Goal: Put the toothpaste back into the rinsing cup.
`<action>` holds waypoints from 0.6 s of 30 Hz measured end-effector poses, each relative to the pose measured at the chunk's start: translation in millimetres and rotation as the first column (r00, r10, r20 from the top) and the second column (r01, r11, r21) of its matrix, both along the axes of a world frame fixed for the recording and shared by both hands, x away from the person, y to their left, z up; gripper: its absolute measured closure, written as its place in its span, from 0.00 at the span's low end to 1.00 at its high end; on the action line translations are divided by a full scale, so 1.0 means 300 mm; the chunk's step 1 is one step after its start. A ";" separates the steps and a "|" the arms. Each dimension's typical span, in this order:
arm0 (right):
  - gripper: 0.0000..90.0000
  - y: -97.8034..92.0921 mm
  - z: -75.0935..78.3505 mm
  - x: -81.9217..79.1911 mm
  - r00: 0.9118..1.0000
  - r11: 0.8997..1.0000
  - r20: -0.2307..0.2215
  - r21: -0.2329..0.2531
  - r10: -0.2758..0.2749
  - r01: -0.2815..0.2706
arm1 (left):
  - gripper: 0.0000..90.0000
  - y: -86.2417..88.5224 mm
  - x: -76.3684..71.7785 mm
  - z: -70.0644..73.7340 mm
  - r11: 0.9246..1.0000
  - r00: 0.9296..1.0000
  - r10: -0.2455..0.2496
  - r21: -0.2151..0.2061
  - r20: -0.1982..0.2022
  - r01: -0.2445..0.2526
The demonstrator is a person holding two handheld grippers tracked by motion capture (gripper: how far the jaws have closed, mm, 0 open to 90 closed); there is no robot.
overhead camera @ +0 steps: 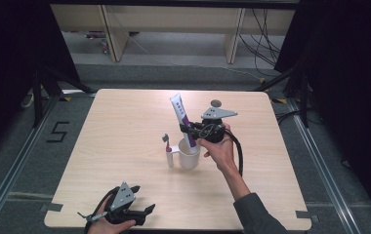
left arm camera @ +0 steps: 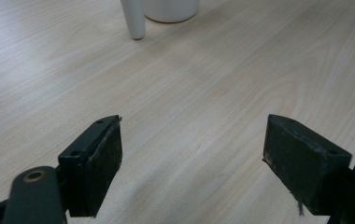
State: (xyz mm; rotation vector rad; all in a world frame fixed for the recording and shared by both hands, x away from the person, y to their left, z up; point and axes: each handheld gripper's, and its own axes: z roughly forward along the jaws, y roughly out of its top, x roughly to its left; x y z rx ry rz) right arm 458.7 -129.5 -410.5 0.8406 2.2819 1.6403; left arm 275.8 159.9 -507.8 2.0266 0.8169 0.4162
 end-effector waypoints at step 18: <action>0.86 0.003 -0.083 -0.005 1.000 1.000 -0.009 -0.013 -0.012 0.011 | 0.21 -0.003 -0.001 -0.002 1.000 1.000 -0.013 0.012 -0.001 0.013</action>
